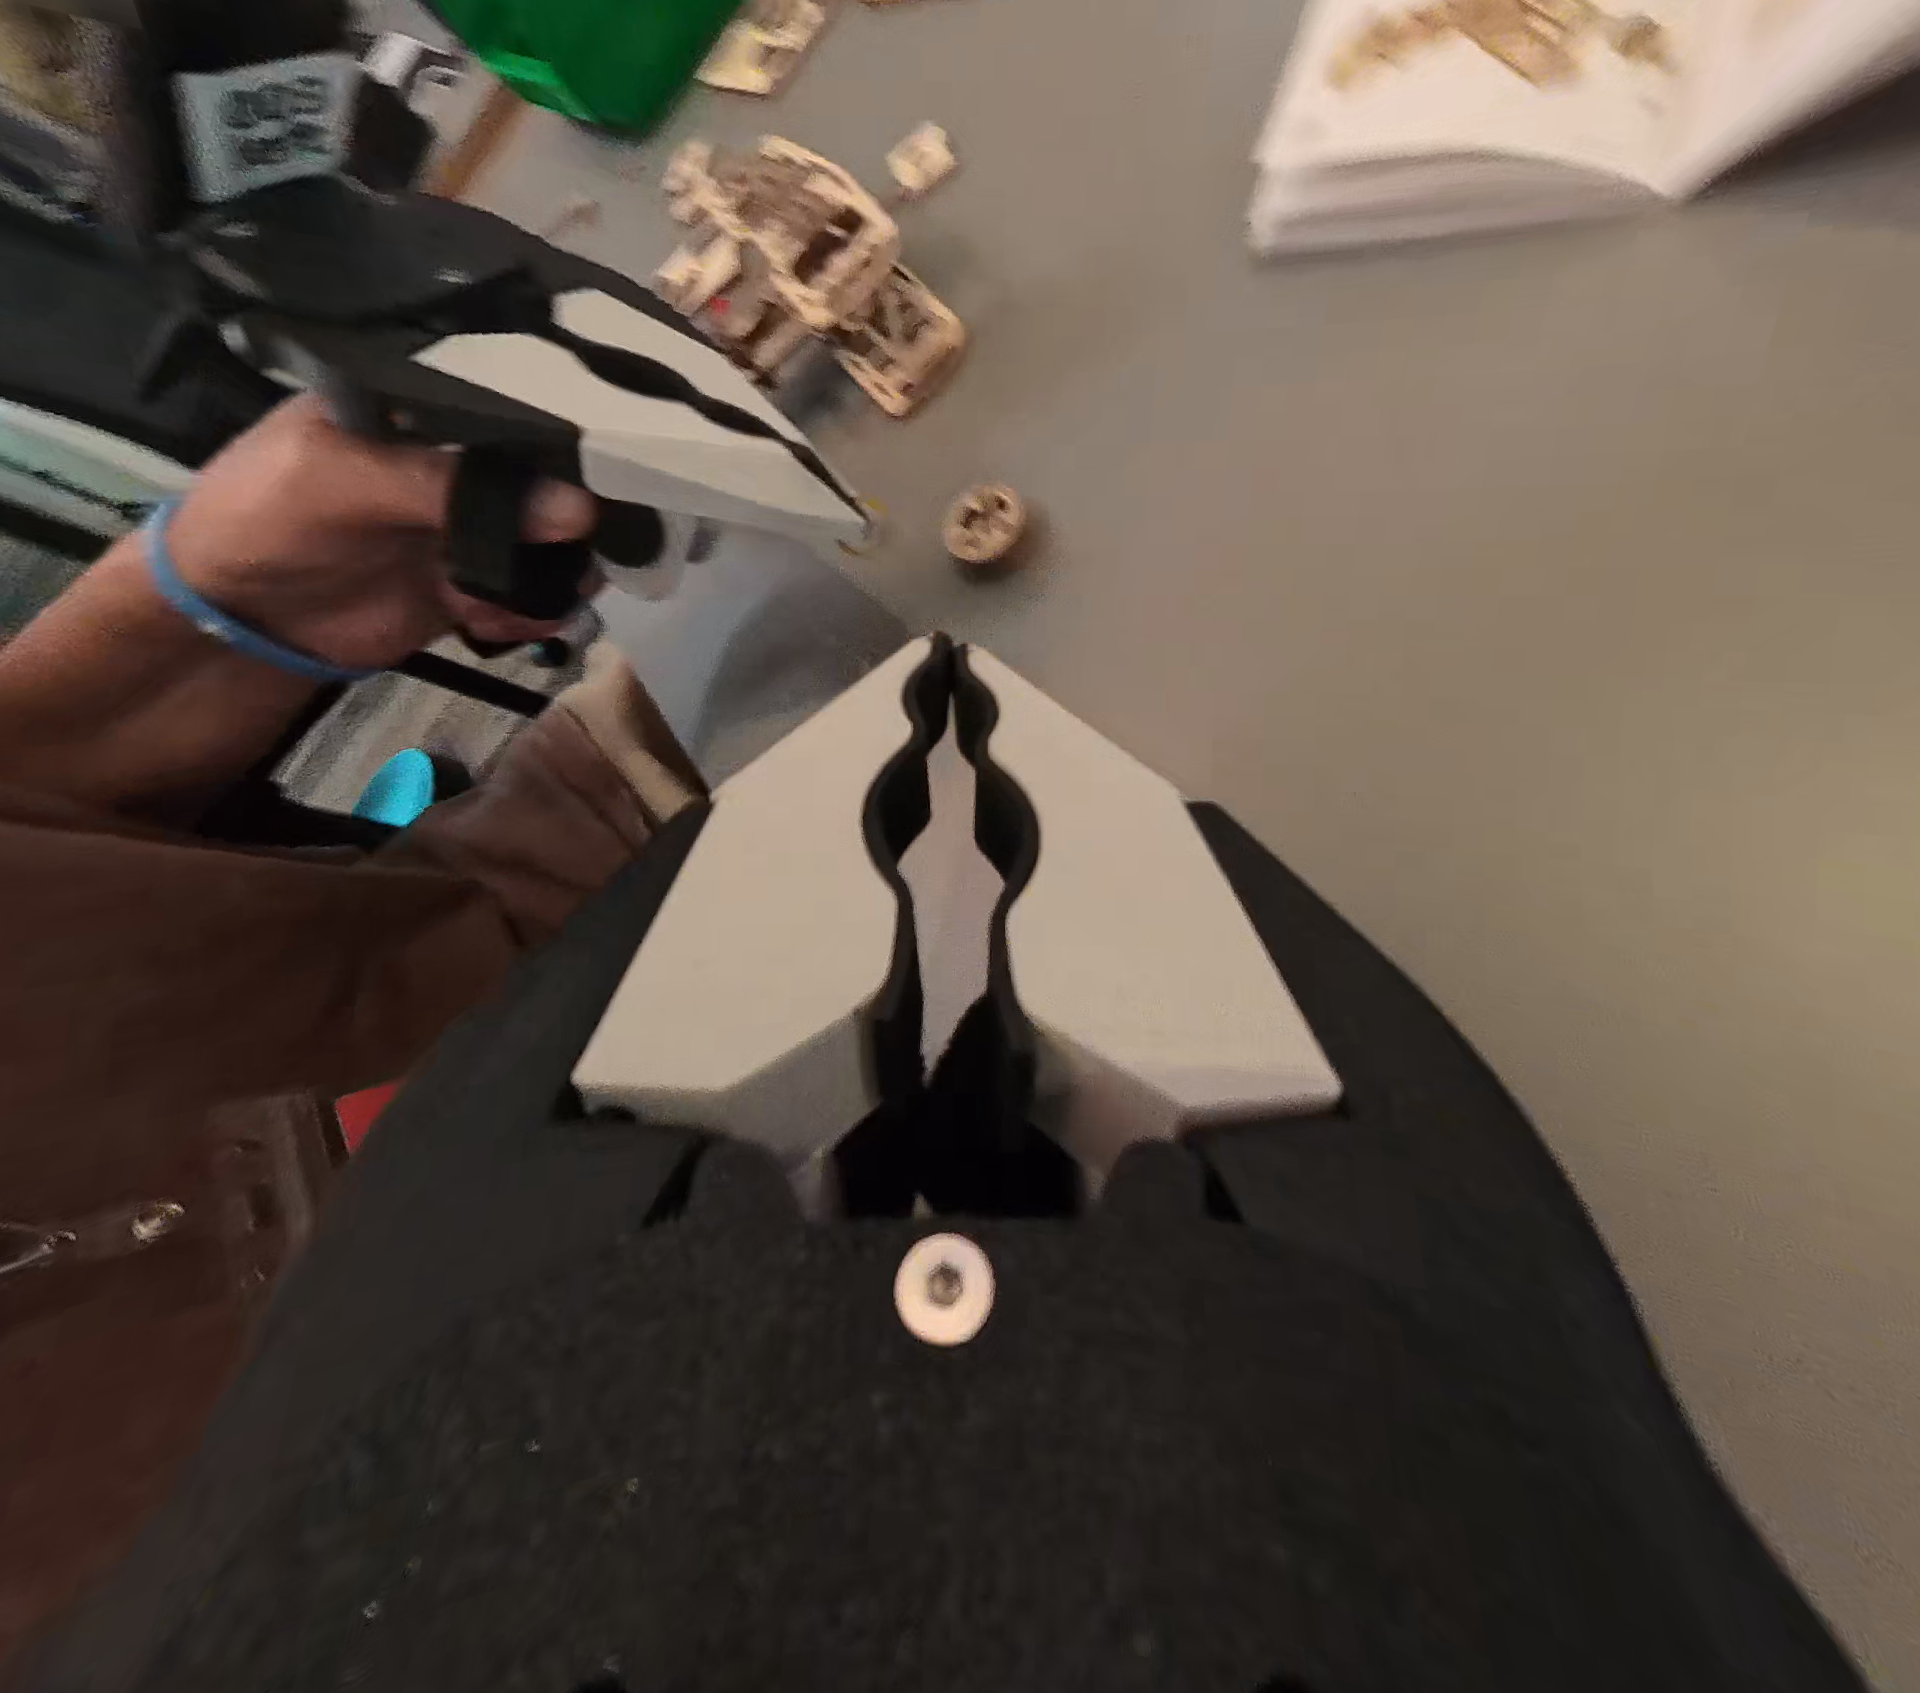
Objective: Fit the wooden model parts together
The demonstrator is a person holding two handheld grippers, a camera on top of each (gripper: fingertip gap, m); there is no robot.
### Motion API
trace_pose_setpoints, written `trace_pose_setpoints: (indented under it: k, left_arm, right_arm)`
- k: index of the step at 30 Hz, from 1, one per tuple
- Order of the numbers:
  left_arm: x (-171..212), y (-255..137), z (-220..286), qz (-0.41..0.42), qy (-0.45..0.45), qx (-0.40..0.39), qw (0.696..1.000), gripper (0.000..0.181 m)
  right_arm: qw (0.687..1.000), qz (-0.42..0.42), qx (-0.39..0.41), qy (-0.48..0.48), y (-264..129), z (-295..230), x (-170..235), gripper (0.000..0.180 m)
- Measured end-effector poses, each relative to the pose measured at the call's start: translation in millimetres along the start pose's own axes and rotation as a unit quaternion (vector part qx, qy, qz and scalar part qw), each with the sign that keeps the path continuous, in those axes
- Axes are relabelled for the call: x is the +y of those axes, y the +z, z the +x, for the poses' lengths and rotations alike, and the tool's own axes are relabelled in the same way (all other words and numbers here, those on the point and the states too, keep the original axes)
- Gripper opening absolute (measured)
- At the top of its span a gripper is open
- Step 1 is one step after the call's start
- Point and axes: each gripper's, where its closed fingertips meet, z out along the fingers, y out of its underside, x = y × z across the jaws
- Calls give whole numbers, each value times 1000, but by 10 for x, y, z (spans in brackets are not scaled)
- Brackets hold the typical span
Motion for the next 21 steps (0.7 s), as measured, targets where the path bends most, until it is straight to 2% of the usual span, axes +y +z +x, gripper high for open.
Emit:
trace_pose_setpoints:
  k: [1, 4, 6, 10, 12, 21]
  left_arm:
    - [-33, -29, 38, 13, -11, 20, 1000, 0]
    - [-43, -167, -39, 21, -16, 13, 1000, 0]
    - [-125, -291, 10, 44, -27, 42, 998, 0]
    - [-332, -489, 319, 104, -25, 147, 983, 0]
    - [-354, -515, 393, 112, -22, 167, 979, 0]
    - [-406, -558, 595, 134, -29, 229, 964, 0]
  right_arm:
    - [1000, 7, -15, -17, 58, -52, -19, 1]
    - [999, 0, -13, -45, 193, -28, 22, 7]
    - [998, 27, -47, -42, 229, -122, -58, 11]
    - [974, 108, -200, 19, 186, -584, -377, 17]
    - [958, 129, -252, 52, 136, -721, -501, 15]
    - [946, 127, -293, 49, 115, -809, -506, 8]
